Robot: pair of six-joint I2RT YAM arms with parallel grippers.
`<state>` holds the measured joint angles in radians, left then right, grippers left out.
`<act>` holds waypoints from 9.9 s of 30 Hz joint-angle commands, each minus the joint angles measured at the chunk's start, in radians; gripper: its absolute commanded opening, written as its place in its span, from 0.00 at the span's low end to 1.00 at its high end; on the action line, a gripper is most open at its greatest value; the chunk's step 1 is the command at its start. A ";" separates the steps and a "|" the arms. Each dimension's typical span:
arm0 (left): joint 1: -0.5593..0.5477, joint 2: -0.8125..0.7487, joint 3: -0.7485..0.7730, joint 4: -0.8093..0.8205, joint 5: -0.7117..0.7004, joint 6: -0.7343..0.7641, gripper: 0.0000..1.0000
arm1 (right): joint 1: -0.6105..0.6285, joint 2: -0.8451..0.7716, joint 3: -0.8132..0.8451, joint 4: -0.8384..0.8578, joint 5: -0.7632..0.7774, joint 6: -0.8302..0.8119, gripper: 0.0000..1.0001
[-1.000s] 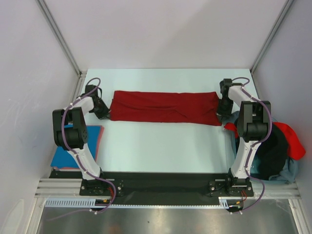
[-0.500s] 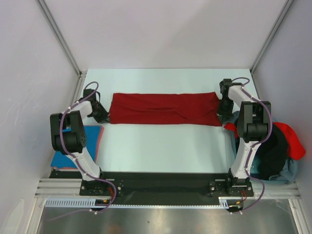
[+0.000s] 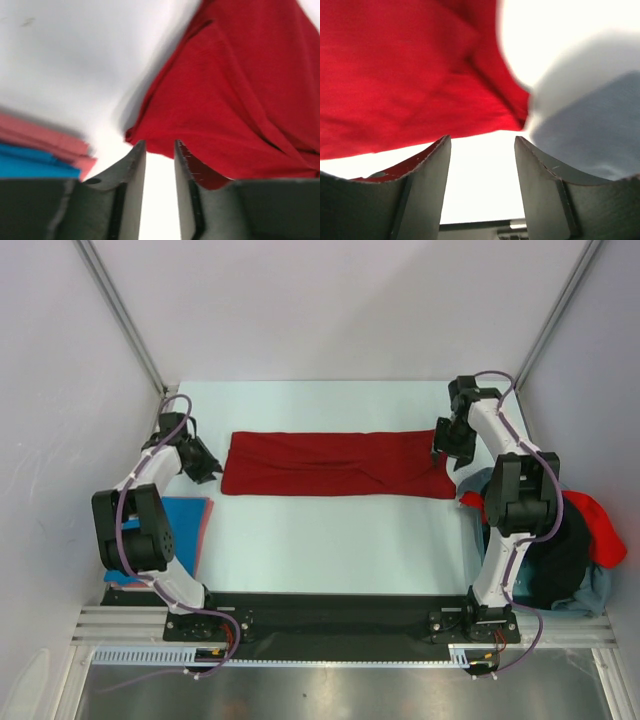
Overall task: Fold and stack the t-shirts
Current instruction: Fold the tshirt
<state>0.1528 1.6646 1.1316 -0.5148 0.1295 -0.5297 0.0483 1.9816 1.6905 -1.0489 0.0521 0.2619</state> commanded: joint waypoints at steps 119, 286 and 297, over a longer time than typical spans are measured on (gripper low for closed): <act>-0.206 0.001 0.069 -0.070 0.190 0.120 0.39 | -0.004 -0.233 -0.634 0.645 0.133 0.622 0.29; -0.766 -0.018 -0.444 0.153 0.377 0.082 0.00 | 0.178 -0.652 -0.948 0.512 -0.322 0.352 0.56; -0.788 -0.095 -0.437 0.092 0.381 0.111 0.00 | 0.001 -0.202 -0.456 0.655 -0.267 0.359 0.56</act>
<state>-0.6212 1.5776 0.6830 -0.3275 0.5716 -0.4686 0.0784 1.7126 1.1076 -0.4648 -0.2466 0.6273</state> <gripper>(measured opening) 0.012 0.559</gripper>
